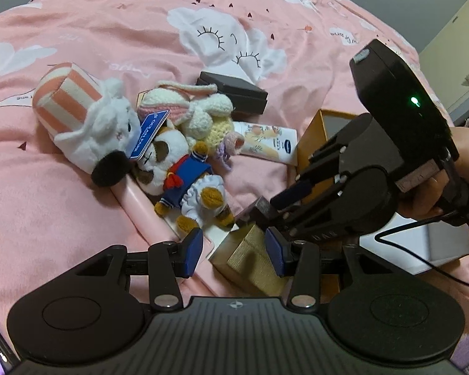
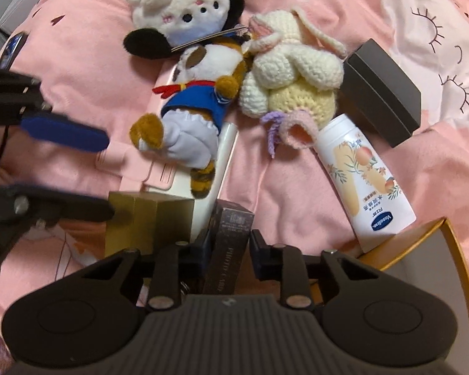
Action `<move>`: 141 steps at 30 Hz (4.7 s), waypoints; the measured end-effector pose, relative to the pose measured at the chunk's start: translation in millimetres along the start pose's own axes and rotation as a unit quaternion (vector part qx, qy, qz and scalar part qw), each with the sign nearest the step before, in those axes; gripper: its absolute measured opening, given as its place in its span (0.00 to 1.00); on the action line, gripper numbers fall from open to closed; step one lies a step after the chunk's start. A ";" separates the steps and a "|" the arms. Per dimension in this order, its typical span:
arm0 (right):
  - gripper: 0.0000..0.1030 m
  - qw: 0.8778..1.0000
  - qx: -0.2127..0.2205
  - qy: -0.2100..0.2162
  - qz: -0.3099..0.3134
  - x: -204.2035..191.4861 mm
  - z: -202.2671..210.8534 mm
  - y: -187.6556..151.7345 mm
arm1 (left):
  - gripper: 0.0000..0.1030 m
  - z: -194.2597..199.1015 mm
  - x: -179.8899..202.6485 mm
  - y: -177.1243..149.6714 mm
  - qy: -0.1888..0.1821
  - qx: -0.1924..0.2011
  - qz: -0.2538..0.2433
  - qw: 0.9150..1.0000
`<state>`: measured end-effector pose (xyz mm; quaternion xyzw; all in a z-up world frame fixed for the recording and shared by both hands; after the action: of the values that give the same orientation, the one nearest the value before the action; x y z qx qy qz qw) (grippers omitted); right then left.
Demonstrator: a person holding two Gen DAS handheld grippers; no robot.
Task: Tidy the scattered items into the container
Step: 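Move the right gripper to the dark photo-card pack and grasp it, then lift the photo-card pack with the right gripper while the left gripper grasps the small black box, then carry the photo-card pack and black box over the white box with both grippers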
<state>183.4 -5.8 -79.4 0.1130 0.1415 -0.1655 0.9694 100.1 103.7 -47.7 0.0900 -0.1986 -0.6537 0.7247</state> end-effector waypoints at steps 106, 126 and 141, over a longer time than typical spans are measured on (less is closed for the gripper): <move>0.25 0.817 0.401 -0.129 -0.393 -4.1 99.6 -251.4 | 0.37 -20.1 158.2 15.5 -0.103 -0.024 -0.116 0.988; 0.24 0.832 0.362 -0.098 -0.410 4.6 60.4 -241.4 | 0.38 -60.0 176.4 -6.2 -0.020 -0.073 -0.124 0.989; 0.25 0.840 0.351 -0.104 -0.402 4.1 54.7 -235.9 | 0.48 -58.6 172.3 -10.6 -0.032 -0.088 -0.132 0.987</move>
<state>116.8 -238.4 -70.3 0.3608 0.0058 -0.5898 0.7224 125.6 -74.7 -75.5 0.0303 -0.1498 -0.7610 0.6305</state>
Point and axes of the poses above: each gripper's, at about its wrist camera, not at the fingertips, and z roughly against the way its jaws point, x to its right, y to its top, the point moved 1 cm from there along -z, roughly the way its jaws point, and after that the axes turned 7 degrees about y, right-handed, at the moved point
